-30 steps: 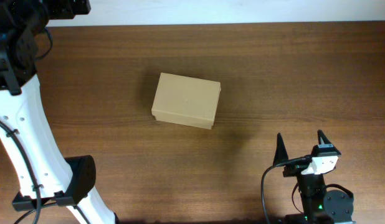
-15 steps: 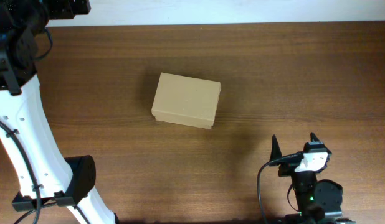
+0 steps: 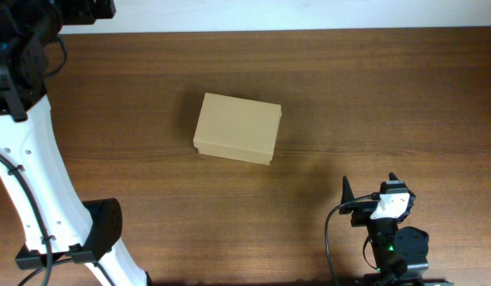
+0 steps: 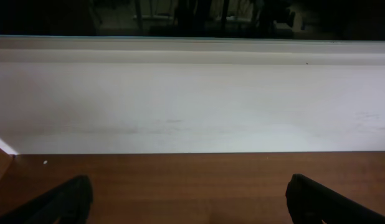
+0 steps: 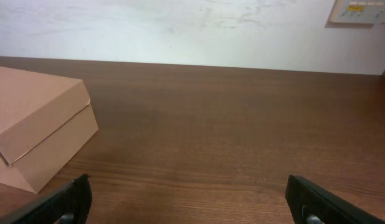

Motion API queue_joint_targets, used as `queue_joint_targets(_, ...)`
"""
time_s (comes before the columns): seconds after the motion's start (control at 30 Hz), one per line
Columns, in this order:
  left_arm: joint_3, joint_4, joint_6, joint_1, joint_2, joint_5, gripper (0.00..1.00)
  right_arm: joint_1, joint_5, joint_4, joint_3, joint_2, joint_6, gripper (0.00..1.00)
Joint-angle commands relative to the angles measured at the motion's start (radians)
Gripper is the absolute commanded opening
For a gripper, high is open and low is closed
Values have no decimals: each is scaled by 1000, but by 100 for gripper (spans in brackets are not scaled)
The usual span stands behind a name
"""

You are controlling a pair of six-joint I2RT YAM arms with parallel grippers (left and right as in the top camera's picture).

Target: Pack container

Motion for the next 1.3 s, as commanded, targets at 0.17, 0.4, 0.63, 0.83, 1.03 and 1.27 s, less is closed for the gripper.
queue_joint_targets(0.17, 6, 1, 1, 5, 0, -4, 100, -9, -9, 2, -8, -11, 9, 99)
queue_joint_targets(0.4, 6, 1, 1, 5, 0, -4, 100, -9, -9, 2, -8, -11, 9, 99)
queue_joint_targets(0.63, -6, -63, 1, 5, -35, -4, 100, -9, -9, 2, -8, -11, 9, 99)
queue_joint_targets(0.83, -284, -125, 1, 5, -267, -4, 100, -9, -9, 2, -8, -11, 9, 99)
queue_joint_targets(1.03, -775, -109, 10, 5, -628, -16, 100, -9, -9, 2, -8, -11, 9, 99)
queue_joint_targets(1.27, -1355, 326, 27, 5, -1058, -93, 100, -9, -9, 2, -8, -11, 9, 99)
